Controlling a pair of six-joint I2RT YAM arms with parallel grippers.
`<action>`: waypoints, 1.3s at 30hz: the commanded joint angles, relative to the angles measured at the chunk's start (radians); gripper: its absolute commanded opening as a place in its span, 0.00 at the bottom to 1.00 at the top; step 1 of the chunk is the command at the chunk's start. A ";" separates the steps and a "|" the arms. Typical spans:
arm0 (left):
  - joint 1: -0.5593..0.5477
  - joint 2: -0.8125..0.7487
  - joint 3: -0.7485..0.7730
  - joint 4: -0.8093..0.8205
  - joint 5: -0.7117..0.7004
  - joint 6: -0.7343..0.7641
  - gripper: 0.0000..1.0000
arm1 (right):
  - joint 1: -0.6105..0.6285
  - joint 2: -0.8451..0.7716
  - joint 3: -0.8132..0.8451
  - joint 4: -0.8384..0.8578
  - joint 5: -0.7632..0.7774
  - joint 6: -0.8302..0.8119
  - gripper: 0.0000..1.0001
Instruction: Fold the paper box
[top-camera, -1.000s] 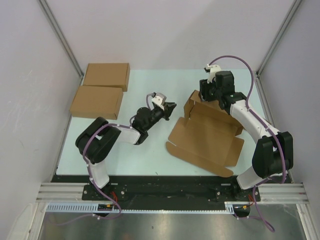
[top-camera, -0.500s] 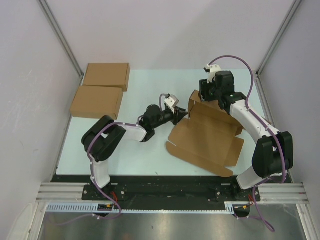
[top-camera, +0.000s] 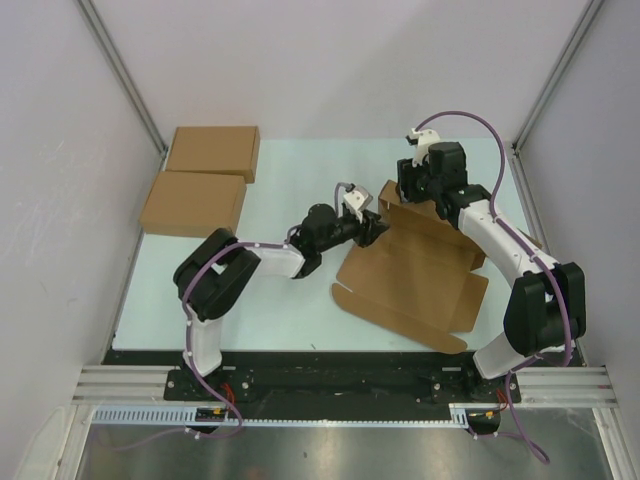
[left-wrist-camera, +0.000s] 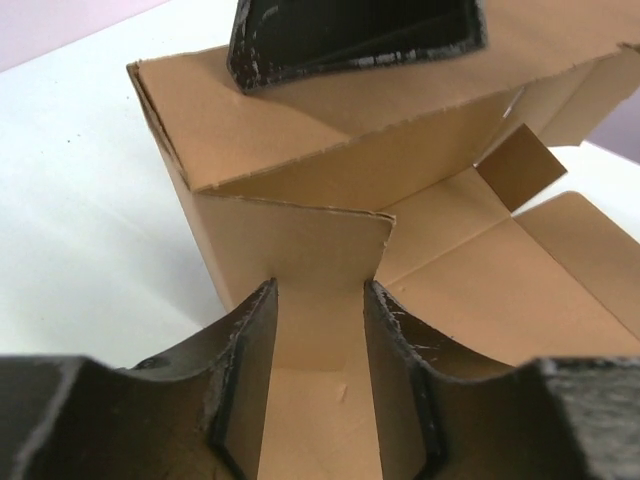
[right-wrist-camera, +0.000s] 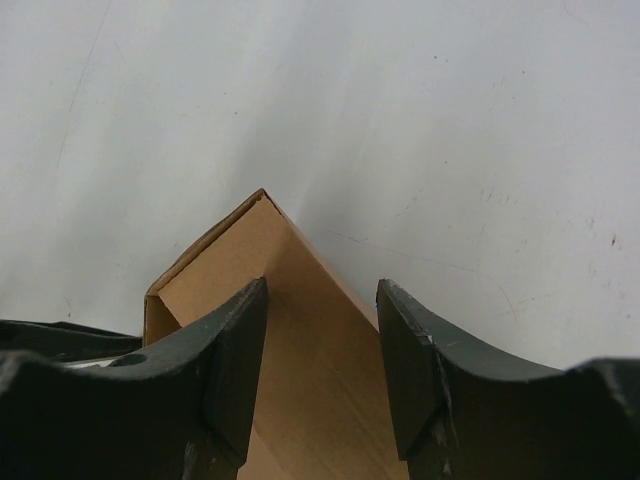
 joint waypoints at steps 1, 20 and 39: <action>-0.023 0.022 0.100 -0.093 -0.083 0.011 0.47 | 0.018 0.053 -0.028 -0.101 -0.007 -0.005 0.52; -0.025 0.034 0.194 -0.276 -0.270 0.160 0.55 | 0.020 0.056 -0.030 -0.098 -0.013 -0.004 0.53; -0.003 -0.009 0.103 -0.130 -0.195 0.194 0.59 | 0.020 0.056 -0.028 -0.101 -0.022 -0.002 0.53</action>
